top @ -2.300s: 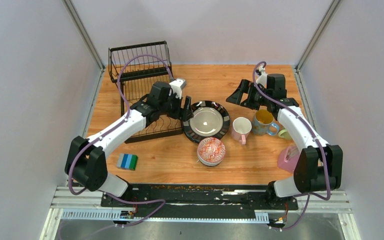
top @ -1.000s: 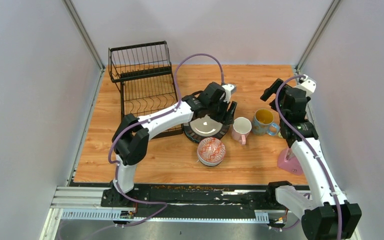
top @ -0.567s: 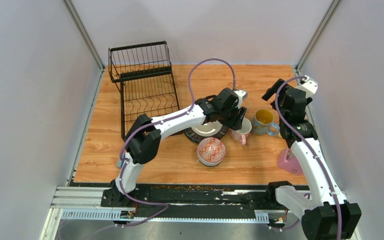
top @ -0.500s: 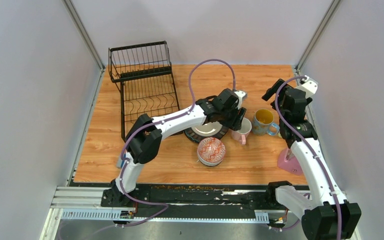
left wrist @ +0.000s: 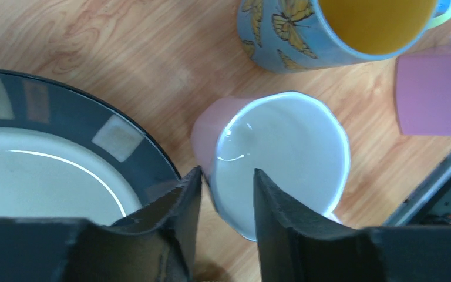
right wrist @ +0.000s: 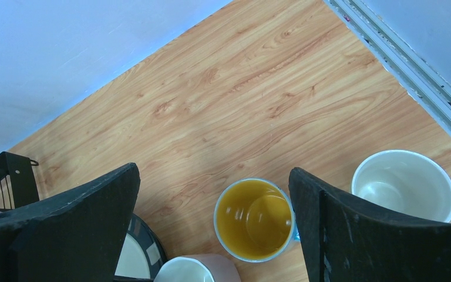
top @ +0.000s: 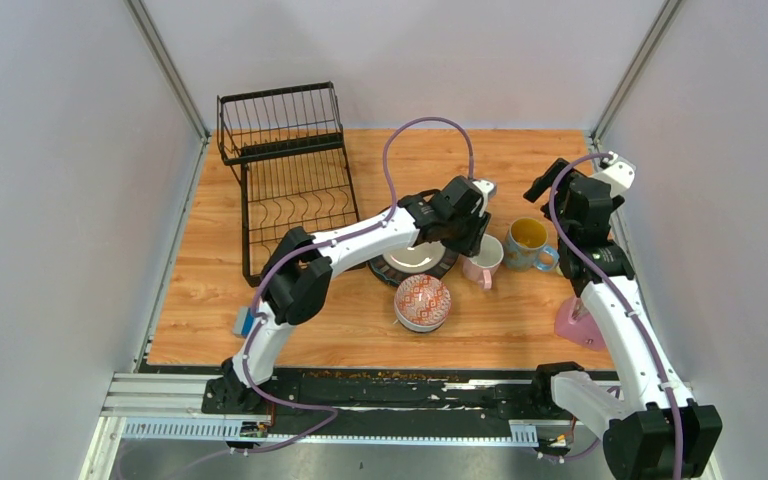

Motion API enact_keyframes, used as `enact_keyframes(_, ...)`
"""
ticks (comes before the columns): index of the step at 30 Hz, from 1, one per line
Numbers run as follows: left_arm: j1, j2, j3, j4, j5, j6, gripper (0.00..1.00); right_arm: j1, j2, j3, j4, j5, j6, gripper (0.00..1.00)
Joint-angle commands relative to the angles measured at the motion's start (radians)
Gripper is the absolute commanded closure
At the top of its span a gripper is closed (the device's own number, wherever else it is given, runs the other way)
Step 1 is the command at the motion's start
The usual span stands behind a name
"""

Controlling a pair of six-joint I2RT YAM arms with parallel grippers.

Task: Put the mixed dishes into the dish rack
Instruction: Pick up the cup at the center of the board.

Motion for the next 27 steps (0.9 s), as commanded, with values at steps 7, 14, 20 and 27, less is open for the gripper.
enact_keyframes(7, -0.011, 0.019, 0.047, -0.008, -0.027, -0.023, 0.62, 0.003, -0.001, -0.002, 0.053, -0.001, -0.004, 0.00)
enact_keyframes(14, -0.011, 0.023, 0.045, -0.001, -0.019, -0.025, 0.73, 0.001, 0.015, 0.001, 0.054, -0.006, 0.001, 0.00)
enact_keyframes(20, -0.011, 0.012, 0.026, 0.035, 0.010, -0.034, 0.88, 0.000, 0.041, 0.008, 0.056, -0.024, 0.002, 0.00)
enact_keyframes(27, -0.011, -0.034, -0.036, 0.119, 0.033, -0.030, 1.00, 0.000, 0.059, 0.017, 0.057, -0.049, 0.004, 0.00)
